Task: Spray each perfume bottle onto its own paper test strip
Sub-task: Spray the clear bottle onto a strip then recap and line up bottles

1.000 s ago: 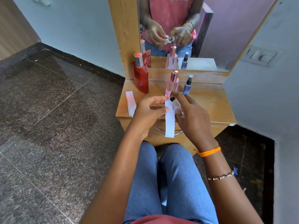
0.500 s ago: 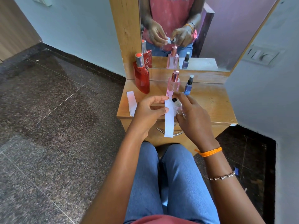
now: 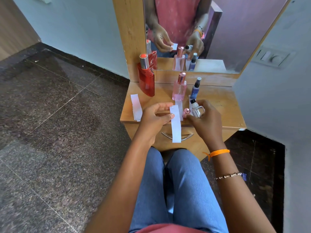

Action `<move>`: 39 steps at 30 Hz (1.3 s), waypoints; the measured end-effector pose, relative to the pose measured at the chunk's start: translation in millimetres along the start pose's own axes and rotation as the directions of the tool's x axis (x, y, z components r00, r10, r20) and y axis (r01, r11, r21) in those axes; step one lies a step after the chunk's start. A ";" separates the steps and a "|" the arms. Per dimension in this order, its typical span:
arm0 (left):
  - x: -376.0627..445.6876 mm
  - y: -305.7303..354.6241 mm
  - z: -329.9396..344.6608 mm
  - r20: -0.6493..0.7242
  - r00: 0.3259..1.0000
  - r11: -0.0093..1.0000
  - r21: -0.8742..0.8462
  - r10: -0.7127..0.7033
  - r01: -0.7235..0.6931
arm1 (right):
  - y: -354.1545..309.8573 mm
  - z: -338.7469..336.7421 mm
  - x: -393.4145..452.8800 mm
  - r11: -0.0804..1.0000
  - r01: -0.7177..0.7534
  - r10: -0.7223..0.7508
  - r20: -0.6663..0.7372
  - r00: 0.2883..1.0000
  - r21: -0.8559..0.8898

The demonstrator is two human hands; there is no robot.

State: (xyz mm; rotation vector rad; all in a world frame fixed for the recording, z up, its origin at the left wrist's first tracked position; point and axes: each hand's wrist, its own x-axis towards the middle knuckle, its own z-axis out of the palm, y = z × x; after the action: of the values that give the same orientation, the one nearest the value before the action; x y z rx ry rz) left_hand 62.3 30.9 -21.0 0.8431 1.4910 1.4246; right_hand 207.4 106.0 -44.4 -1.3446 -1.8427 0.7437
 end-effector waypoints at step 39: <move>14.5 -20.9 98.4 0.104 0.943 0.415 0.878 0.317 -0.237 | 10.4 -64.8 9.1 0.956 -0.049 0.121 -0.237 0.964 0.290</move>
State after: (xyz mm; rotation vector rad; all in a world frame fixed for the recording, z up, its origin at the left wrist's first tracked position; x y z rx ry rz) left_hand 149.4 80.2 -39.0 1.7646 2.2804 0.7744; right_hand 264.4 120.0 -13.7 -1.2728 -1.4262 0.8059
